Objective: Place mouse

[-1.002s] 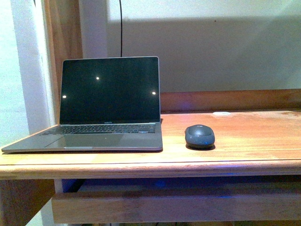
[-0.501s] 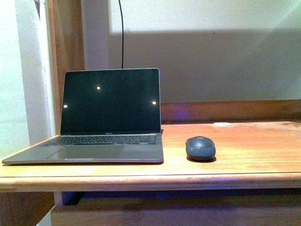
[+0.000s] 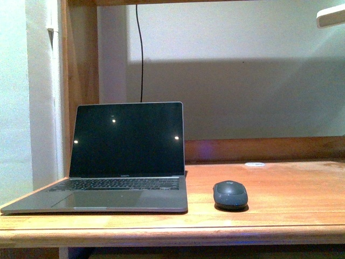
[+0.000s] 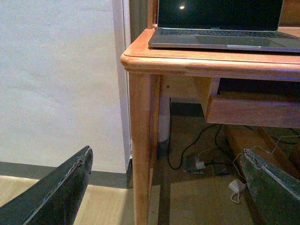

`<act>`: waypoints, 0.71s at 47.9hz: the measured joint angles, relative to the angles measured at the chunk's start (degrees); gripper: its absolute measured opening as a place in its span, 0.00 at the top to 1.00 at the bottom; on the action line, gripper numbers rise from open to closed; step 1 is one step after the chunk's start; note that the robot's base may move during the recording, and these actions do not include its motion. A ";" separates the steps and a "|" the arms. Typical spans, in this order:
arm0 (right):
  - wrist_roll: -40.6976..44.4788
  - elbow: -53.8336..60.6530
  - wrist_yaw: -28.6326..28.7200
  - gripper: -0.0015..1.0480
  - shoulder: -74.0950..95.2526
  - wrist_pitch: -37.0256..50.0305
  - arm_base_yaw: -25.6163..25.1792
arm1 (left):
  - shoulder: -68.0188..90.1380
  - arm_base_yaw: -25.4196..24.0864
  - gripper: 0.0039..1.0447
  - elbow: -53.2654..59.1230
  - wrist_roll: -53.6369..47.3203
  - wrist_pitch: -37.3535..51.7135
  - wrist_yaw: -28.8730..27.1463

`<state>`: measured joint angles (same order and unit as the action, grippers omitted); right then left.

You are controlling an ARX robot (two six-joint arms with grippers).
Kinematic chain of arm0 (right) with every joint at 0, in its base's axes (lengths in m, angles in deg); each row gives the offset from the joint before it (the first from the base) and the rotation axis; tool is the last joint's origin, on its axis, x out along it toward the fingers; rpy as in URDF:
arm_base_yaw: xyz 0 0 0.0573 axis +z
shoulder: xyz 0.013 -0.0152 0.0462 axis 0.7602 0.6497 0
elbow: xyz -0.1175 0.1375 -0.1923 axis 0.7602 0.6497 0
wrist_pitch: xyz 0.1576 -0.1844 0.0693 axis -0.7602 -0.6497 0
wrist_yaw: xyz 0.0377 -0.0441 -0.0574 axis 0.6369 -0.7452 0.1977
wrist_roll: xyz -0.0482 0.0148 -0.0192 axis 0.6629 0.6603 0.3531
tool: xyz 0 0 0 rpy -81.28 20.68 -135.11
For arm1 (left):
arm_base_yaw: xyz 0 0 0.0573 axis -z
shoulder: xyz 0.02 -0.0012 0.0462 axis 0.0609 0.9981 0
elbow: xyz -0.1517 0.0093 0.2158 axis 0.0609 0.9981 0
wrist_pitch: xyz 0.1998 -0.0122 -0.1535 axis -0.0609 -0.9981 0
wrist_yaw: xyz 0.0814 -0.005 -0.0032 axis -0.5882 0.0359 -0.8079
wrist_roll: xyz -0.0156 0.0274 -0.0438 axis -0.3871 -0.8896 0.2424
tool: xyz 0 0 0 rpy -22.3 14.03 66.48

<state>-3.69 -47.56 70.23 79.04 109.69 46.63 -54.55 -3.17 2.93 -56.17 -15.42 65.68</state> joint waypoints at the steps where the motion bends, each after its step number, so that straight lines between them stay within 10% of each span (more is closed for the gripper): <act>1: 0.02 0.11 -0.46 0.97 -0.68 -0.42 0.83 | 0.00 -0.02 0.07 0.00 0.00 0.00 0.00; 34: 0.02 2.12 -1.16 0.97 -16.44 -12.98 2.64 | 0.00 -0.02 0.07 0.00 0.00 0.00 0.00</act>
<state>-3.67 -45.44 69.07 62.61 96.71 49.27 -54.55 -3.19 2.93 -56.17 -15.42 65.68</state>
